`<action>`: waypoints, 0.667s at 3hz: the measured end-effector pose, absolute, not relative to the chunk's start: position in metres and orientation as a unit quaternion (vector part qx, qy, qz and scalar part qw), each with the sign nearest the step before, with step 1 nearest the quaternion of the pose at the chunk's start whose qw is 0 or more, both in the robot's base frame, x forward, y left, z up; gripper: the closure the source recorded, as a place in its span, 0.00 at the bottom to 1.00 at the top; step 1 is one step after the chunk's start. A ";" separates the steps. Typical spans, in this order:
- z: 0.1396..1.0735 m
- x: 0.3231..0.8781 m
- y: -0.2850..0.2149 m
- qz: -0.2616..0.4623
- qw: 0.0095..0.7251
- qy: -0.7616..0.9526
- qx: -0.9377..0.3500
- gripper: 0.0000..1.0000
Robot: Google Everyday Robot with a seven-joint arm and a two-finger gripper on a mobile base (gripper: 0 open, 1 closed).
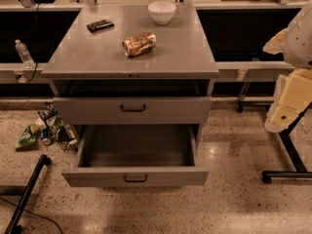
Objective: Place orange can into middle drawer
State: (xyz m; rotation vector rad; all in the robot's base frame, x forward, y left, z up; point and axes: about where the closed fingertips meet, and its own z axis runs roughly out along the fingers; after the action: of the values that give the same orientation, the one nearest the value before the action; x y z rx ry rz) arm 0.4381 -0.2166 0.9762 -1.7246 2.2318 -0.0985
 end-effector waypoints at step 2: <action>0.976 0.470 -0.208 -0.038 0.189 0.761 -0.619 0.00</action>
Offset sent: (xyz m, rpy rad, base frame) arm 0.1040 0.0267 -0.0015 0.0842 -0.1709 0.1643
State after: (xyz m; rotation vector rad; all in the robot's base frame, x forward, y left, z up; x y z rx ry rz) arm 0.4699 -0.2083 0.9764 -1.7408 2.1404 -0.1056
